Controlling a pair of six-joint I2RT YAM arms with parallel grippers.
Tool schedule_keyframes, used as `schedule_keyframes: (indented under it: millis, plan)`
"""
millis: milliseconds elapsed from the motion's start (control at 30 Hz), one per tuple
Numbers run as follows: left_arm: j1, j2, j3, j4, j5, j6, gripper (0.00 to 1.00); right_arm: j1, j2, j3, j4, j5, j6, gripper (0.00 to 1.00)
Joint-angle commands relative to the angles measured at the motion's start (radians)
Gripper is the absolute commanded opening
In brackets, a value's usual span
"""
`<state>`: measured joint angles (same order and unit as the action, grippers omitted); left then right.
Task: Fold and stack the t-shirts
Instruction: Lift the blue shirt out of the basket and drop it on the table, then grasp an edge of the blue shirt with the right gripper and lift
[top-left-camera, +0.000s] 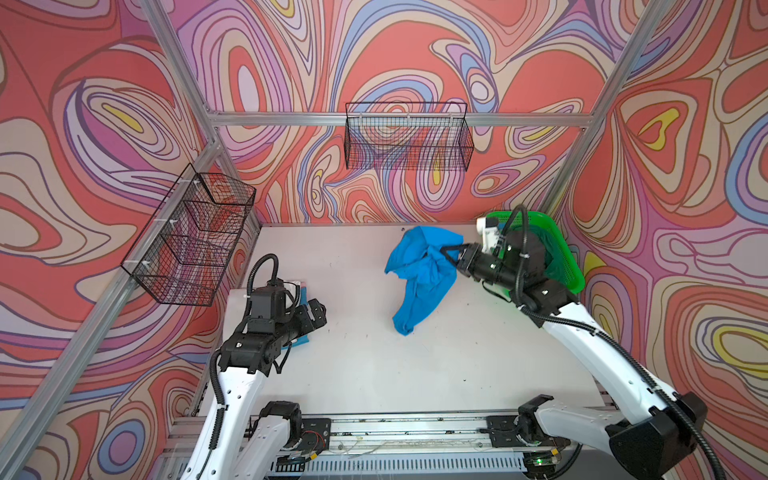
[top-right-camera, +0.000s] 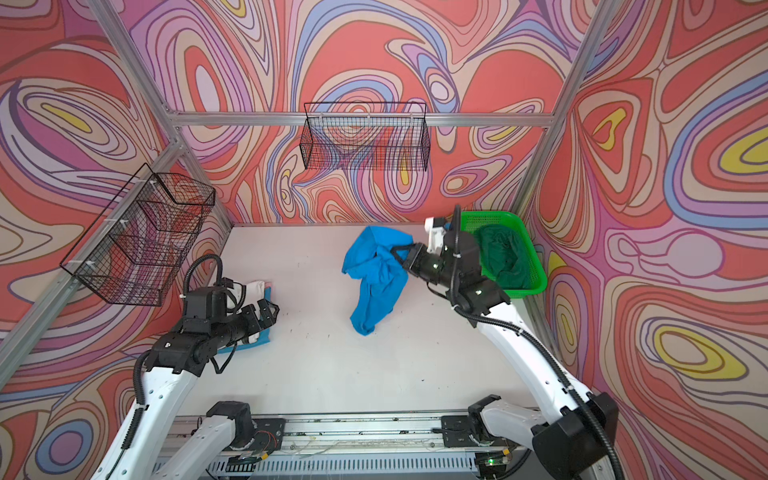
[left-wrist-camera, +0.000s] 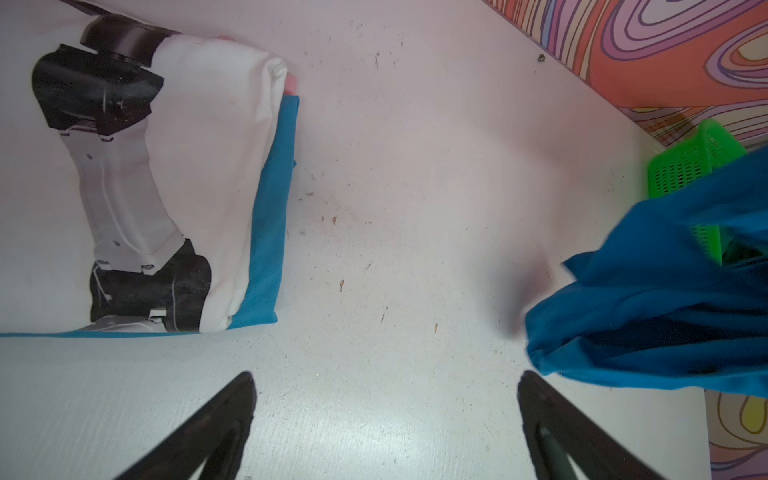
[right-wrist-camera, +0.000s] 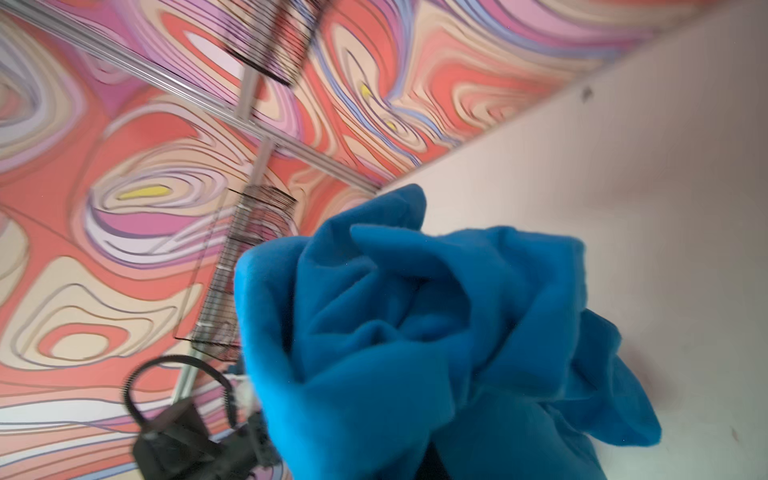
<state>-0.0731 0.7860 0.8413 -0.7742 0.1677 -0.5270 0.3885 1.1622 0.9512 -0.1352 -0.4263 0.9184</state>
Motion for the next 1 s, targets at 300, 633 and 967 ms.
schedule_keyframes:
  millis: [300,633,967]
  plan:
    - [-0.006,0.028,-0.010,-0.016,0.016,0.008,1.00,-0.003,-0.370,-0.206,-0.341,0.477,-0.139,0.78]
    - [-0.005,0.006,0.005,-0.040,-0.054,0.005,1.00,0.139,-0.139,0.009,-0.435,0.430,-0.394,0.82]
    - [-0.005,-0.119,0.013,-0.081,-0.254,-0.031,1.00,0.518,0.405,0.316,-0.493,0.662,-0.583,0.79]
